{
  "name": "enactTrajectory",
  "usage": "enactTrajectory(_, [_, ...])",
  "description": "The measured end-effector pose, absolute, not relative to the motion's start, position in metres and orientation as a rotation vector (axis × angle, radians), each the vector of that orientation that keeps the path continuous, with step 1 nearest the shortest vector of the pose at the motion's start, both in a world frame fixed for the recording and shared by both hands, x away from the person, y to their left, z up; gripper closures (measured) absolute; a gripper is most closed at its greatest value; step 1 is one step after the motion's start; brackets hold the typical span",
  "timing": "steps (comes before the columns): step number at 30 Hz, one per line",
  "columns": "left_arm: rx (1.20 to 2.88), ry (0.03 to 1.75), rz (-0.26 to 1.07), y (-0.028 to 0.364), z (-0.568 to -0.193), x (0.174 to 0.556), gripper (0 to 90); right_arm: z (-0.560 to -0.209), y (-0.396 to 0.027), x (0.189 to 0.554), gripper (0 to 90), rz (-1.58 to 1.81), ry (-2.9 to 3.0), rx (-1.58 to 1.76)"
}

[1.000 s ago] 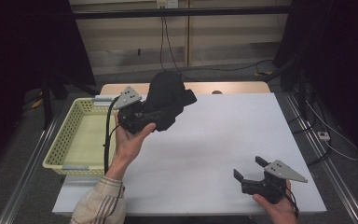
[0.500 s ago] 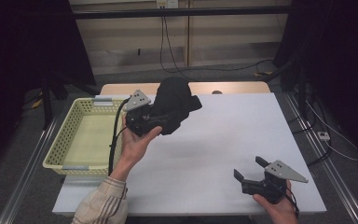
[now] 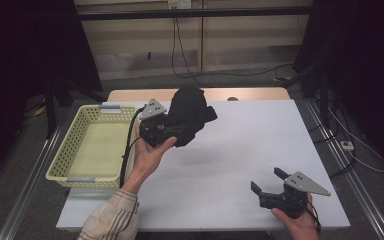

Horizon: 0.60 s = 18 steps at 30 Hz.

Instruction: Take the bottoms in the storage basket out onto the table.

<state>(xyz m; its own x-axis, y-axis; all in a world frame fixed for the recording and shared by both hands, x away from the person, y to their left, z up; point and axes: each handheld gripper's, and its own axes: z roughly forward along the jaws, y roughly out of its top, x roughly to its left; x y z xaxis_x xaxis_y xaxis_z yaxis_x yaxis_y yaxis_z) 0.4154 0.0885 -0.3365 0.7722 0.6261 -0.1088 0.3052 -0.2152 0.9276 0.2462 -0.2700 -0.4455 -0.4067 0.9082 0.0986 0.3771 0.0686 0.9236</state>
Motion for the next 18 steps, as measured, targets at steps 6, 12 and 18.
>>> enactTrajectory(6, [1.837,0.741,0.342,0.086,-0.345,0.421,52.4,-0.446,-0.27,0.246,5.2,1.325,1.831,1.276])
enactTrajectory(12, [1.853,0.755,0.353,0.084,-0.35,0.423,52.5,-0.446,-0.269,0.247,5.2,1.322,1.835,1.274])
enactTrajectory(18, [1.87,0.772,0.336,0.082,-0.357,0.428,52.4,-0.446,-0.269,0.246,5.2,1.325,1.836,1.275])
